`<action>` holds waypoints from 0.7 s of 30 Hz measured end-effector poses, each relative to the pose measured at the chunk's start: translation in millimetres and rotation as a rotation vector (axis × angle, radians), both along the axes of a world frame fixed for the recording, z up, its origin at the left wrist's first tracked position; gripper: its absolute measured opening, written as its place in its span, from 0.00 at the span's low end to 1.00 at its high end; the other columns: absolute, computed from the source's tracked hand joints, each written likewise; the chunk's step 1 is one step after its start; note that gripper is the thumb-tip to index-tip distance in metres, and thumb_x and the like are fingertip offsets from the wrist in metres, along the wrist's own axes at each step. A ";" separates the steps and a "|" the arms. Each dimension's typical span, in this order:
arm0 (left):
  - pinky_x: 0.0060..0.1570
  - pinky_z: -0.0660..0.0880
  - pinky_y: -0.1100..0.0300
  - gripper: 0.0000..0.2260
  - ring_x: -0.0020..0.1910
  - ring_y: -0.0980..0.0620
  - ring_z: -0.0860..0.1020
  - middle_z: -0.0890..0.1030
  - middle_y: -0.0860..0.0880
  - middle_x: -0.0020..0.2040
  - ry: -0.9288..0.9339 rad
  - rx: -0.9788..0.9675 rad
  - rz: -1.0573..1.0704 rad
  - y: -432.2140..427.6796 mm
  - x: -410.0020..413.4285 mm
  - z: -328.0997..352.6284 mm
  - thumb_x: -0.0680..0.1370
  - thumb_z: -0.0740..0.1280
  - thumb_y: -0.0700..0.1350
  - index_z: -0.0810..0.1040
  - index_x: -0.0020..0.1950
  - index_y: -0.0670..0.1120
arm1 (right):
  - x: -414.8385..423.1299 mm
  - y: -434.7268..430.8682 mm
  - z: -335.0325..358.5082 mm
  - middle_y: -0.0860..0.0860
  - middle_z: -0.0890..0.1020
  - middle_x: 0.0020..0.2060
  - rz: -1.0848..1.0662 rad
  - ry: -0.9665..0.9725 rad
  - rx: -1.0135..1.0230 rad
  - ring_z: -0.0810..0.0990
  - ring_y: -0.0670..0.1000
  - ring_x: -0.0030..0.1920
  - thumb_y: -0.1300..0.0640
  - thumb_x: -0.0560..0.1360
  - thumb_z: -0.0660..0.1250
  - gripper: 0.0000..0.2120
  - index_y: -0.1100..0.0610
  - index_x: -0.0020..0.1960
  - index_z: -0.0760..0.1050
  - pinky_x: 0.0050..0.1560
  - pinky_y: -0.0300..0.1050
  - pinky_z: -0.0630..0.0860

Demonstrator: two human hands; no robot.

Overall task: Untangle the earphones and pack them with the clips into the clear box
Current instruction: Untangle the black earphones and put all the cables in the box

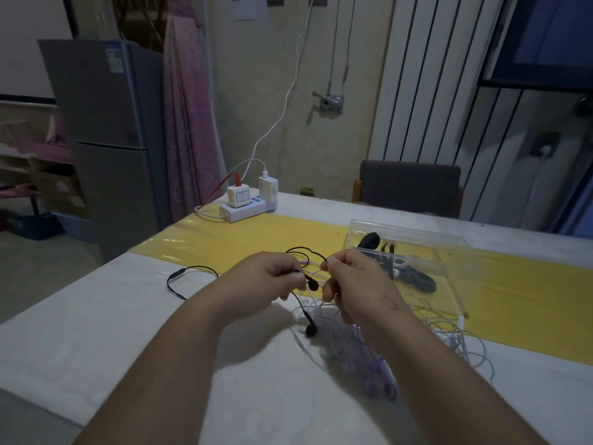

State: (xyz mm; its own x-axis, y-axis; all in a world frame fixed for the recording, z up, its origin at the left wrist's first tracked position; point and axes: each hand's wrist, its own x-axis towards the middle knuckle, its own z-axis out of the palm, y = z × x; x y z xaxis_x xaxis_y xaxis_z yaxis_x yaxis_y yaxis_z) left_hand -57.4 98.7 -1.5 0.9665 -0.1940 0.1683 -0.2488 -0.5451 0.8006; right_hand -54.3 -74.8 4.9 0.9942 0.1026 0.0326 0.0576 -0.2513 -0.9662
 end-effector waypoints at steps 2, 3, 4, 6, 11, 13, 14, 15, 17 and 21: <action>0.33 0.65 0.61 0.11 0.29 0.58 0.69 0.74 0.56 0.28 -0.018 -0.042 0.027 0.5 1.2 -0.5 0.79 0.66 0.44 0.81 0.38 0.52 | 0.7 -0.3 -0.2 0.50 0.82 0.28 0.002 0.011 -0.034 0.65 0.47 0.23 0.54 0.80 0.57 0.09 0.53 0.46 0.76 0.29 0.42 0.61; 0.31 0.65 0.61 0.11 0.28 0.58 0.69 0.73 0.55 0.27 -0.020 -0.072 0.034 0.5 1.6 -0.2 0.79 0.65 0.43 0.81 0.38 0.52 | 1.5 -0.6 -0.7 0.50 0.83 0.28 0.000 0.005 -0.053 0.65 0.46 0.22 0.54 0.80 0.57 0.09 0.54 0.47 0.75 0.28 0.42 0.61; 0.29 0.64 0.62 0.11 0.27 0.58 0.68 0.73 0.56 0.27 -0.016 -0.104 0.032 0.4 1.3 0.6 0.79 0.65 0.43 0.81 0.38 0.51 | 2.4 -0.6 -1.1 0.50 0.83 0.29 -0.009 -0.003 -0.069 0.66 0.45 0.22 0.54 0.80 0.57 0.09 0.54 0.46 0.75 0.28 0.42 0.61; 0.27 0.61 0.64 0.12 0.27 0.57 0.66 0.72 0.54 0.27 0.002 -0.181 0.006 0.0 0.2 1.9 0.80 0.64 0.42 0.80 0.38 0.49 | 4.9 -0.1 -3.4 0.50 0.83 0.32 -0.032 -0.025 -0.075 0.69 0.46 0.26 0.54 0.80 0.58 0.10 0.53 0.44 0.76 0.31 0.44 0.64; 0.24 0.60 0.68 0.14 0.24 0.58 0.63 0.66 0.51 0.26 0.014 -0.334 -0.029 -3.6 -3.7 7.5 0.82 0.60 0.41 0.77 0.38 0.41 | 8.1 -0.4 -5.7 0.49 0.82 0.32 -0.101 -0.106 0.047 0.73 0.50 0.32 0.48 0.80 0.60 0.15 0.54 0.39 0.76 0.39 0.51 0.69; 0.24 0.59 0.69 0.13 0.24 0.58 0.62 0.66 0.53 0.24 -0.009 -0.341 -0.034 -4.4 -4.6 9.7 0.82 0.60 0.39 0.76 0.38 0.39 | 5.1 -0.7 -2.2 0.50 0.82 0.31 -0.083 -0.100 0.102 0.72 0.49 0.29 0.49 0.82 0.59 0.16 0.56 0.40 0.74 0.34 0.48 0.68; 0.24 0.59 0.69 0.13 0.24 0.58 0.62 0.66 0.54 0.24 -0.011 -0.352 -0.040 -4.3 -5.0 10.6 0.81 0.60 0.39 0.76 0.38 0.38 | 3.3 -0.1 -1.1 0.50 0.83 0.32 -0.065 -0.096 0.115 0.72 0.48 0.29 0.49 0.82 0.58 0.16 0.57 0.40 0.73 0.31 0.46 0.67; 0.24 0.59 0.69 0.13 0.24 0.58 0.62 0.65 0.54 0.23 -0.011 -0.367 -0.046 -4.1 -5.6 11.3 0.81 0.61 0.39 0.76 0.38 0.38 | 1.9 0.9 -0.7 0.51 0.83 0.32 -0.048 -0.095 0.114 0.71 0.48 0.28 0.49 0.82 0.58 0.15 0.56 0.41 0.73 0.30 0.45 0.66; 0.24 0.57 0.68 0.11 0.24 0.58 0.61 0.65 0.55 0.23 -0.020 -0.392 -0.062 -3.1 -5.9 12.4 0.80 0.64 0.41 0.76 0.39 0.37 | 0.7 2.2 -1.5 0.50 0.83 0.33 -0.031 -0.105 0.096 0.70 0.47 0.28 0.49 0.82 0.59 0.14 0.55 0.41 0.73 0.32 0.44 0.65; 0.26 0.55 0.64 0.12 0.25 0.56 0.60 0.65 0.51 0.25 0.006 -0.419 -0.092 -2.1 -6.2 11.9 0.73 0.64 0.47 0.78 0.38 0.38 | -1.4 2.1 3.5 0.50 0.81 0.37 -0.041 -0.040 0.187 0.71 0.49 0.34 0.57 0.79 0.61 0.10 0.56 0.41 0.76 0.34 0.46 0.66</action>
State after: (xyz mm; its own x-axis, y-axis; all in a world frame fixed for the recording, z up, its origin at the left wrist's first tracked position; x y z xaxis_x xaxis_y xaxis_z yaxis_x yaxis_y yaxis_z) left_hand -63.5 96.6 10.5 0.9495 -0.1953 0.2455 -0.2759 -0.1479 0.9497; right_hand -55.8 -72.7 8.4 0.9949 0.0509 0.0873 0.0907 -0.0708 -0.9934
